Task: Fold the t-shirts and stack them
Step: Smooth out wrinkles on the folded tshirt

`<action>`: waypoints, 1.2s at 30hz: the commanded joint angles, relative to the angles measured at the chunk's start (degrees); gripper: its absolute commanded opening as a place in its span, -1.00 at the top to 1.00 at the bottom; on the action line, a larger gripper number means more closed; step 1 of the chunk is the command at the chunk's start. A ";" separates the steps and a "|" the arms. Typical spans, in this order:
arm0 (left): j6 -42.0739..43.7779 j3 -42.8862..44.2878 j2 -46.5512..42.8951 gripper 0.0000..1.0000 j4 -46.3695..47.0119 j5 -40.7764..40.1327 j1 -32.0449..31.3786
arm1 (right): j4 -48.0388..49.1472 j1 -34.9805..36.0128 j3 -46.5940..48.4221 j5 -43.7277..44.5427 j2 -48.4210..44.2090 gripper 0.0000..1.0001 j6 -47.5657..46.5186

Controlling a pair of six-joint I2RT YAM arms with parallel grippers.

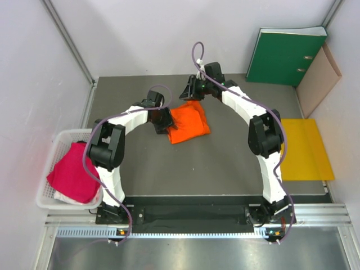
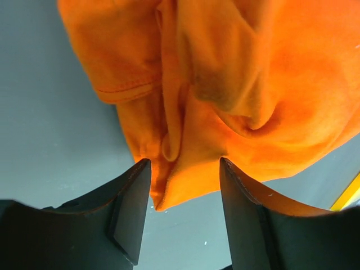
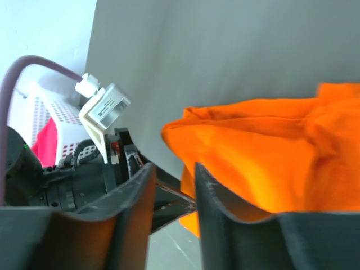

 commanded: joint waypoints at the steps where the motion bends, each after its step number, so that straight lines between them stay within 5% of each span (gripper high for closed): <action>1: 0.72 1.74 -0.98 -0.13 0.39 -0.73 0.48 | 1.51 2.10 3.88 -4.16 4.25 0.44 1.95; 6: 0.72 3.59 1.30 -0.07 1.01 -1.17 0.48 | 1.51 2.63 3.79 -6.54 8.74 0.70 3.71; 13: 0.37 6.23 5.25 0.56 2.68 1.03 0.48 | -0.77 2.72 3.62 -5.05 11.64 0.70 3.28; 16: 0.37 6.40 5.52 1.00 1.80 1.29 0.48 | -1.83 2.81 3.53 -4.08 12.35 0.70 2.75; 36: -5.43 -6.50 -6.52 1.00 -4.36 7.62 0.83 | -2.18 2.81 1.42 -1.27 12.88 0.68 2.75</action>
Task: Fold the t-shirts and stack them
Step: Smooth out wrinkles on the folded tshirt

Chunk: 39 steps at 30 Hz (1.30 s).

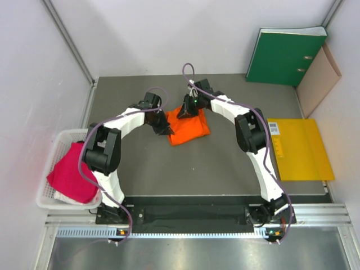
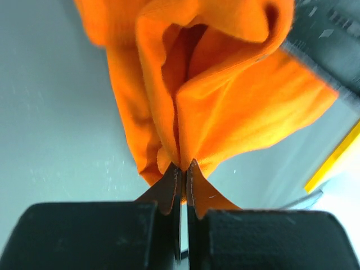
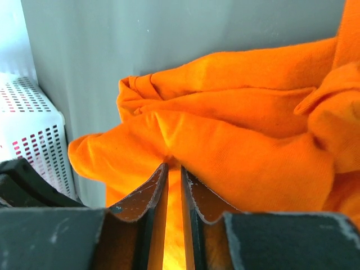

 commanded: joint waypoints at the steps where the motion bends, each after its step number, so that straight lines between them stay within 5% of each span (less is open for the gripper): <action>1: -2.18 -5.27 -2.93 1.00 -0.71 3.99 0.09 | 0.07 0.27 -0.35 1.31 0.31 0.68 -0.66; 6: -2.45 -7.65 -1.62 0.99 -1.13 5.93 0.09 | -0.19 0.27 -0.44 1.40 0.22 0.66 -1.19; 7: -1.92 -7.48 -1.44 0.75 -1.49 5.93 0.09 | -0.20 0.36 -0.44 1.31 0.05 0.66 -1.27; 8: -1.48 -7.04 -1.96 0.03 -1.92 5.93 0.09 | -0.11 0.27 -0.53 1.31 -0.22 0.66 -1.88; 11: 1.41 -4.76 -4.85 -0.88 -4.03 3.22 -0.26 | 0.42 0.18 -1.75 1.05 -3.11 0.63 -3.20; 15: 5.10 -0.98 -9.78 -0.98 -5.53 -0.74 -0.35 | 0.07 -0.08 -4.12 2.36 -10.91 0.58 -5.32; 19: 6.17 1.49 -12.51 -0.98 -1.85 -3.29 -0.44 | -0.19 -1.04 -8.16 4.38 -17.26 0.53 -6.63; 22: 6.43 3.51 -10.15 -0.90 0.62 -1.21 -0.35 | 0.68 -2.80 -12.38 4.13 -20.87 0.28 -5.77; 24: 5.30 5.09 -7.25 -0.47 2.63 0.73 -0.44 | 3.40 -4.56 -16.67 3.08 -22.01 0.24 -4.53; 25: 4.51 4.83 -6.37 0.45 3.86 1.96 -0.44 | 4.28 -5.08 -17.74 1.68 -22.02 0.25 -3.48; 26: 3.63 4.83 -4.62 0.85 5.96 2.67 -0.44 | 5.77 -5.96 -18.62 0.97 -21.84 0.26 -2.95; 27: 2.23 5.00 -3.65 1.00 6.50 2.85 -0.44 | 6.04 -6.23 -19.41 0.44 -20.88 0.28 -2.60; 32: -0.60 5.18 2.07 1.00 9.40 1.71 0.26 | 6.57 -6.50 -17.14 -3.69 -16.31 0.50 -1.98; 39: -2.18 3.69 5.33 1.00 13.71 1.10 3.25 | 10.97 -6.67 -12.23 -6.07 -8.75 0.54 1.36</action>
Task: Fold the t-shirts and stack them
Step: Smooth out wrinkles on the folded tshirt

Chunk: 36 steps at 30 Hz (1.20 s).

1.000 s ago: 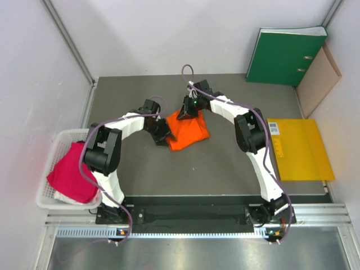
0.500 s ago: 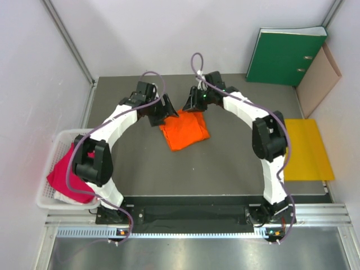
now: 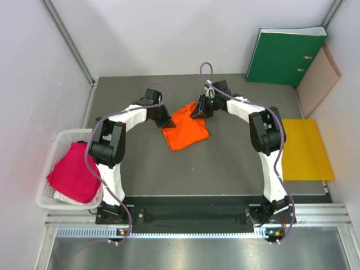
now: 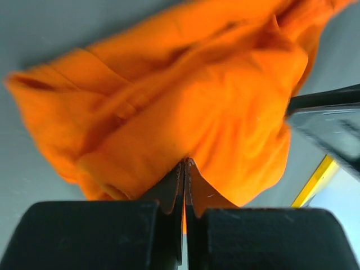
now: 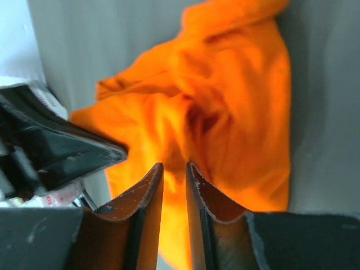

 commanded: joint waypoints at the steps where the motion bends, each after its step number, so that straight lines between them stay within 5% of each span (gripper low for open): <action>1: -1.68 -0.92 -0.79 1.00 6.87 -0.37 2.53 | 4.93 0.32 5.86 -3.27 3.21 0.54 2.76; 13: -3.09 -3.48 3.60 1.00 9.96 2.45 7.98 | 2.04 -0.73 8.06 -1.35 9.37 0.56 1.54; 24: 5.26 0.47 -6.76 1.00 -0.41 -5.55 9.39 | -3.23 -1.17 8.41 1.38 4.54 0.54 -4.52; 28: 8.68 4.69 -13.00 1.00 -3.83 -7.30 7.64 | -6.74 -1.35 8.24 4.97 -1.78 0.51 -7.69; 33: 16.41 15.74 -10.65 1.00 -13.41 -11.08 1.41 | -8.94 -2.66 4.02 10.42 -10.57 0.39 -10.68; 36: 20.11 21.11 -6.79 1.00 -17.37 -15.39 -4.83 | -10.00 -3.81 0.77 14.37 -14.44 0.06 -12.34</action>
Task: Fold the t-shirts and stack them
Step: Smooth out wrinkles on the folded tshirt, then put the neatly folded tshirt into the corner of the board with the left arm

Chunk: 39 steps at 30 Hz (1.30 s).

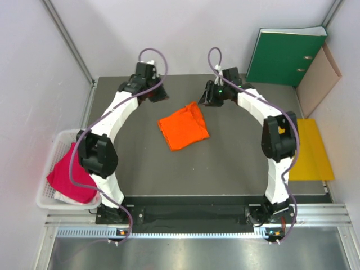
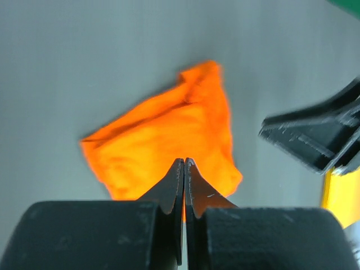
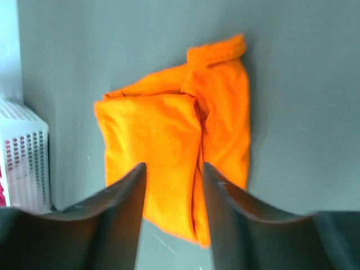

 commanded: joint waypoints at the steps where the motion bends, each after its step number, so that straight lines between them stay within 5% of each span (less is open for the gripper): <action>1: 7.55 7.14 4.20 0.98 -8.46 -5.28 -9.62 | -1.76 -2.56 -3.23 7.37 -9.18 -0.10 -4.81; 10: 9.22 19.53 20.45 1.00 -11.27 0.69 -19.49 | -4.75 -6.95 -11.84 17.22 -17.44 -0.73 -6.92; 23: 5.97 21.22 31.98 1.00 -10.57 9.84 -22.13 | -5.98 -12.15 -17.13 20.83 -21.32 -0.91 -7.89; 29: 5.53 18.84 32.51 1.00 -14.96 6.24 -19.77 | -6.16 -12.67 -16.51 19.95 -20.35 -0.93 -7.72; 39: 10.70 6.98 23.90 1.00 -21.38 -0.08 -4.74 | -4.84 -12.76 -16.51 17.05 -18.07 -0.93 -6.13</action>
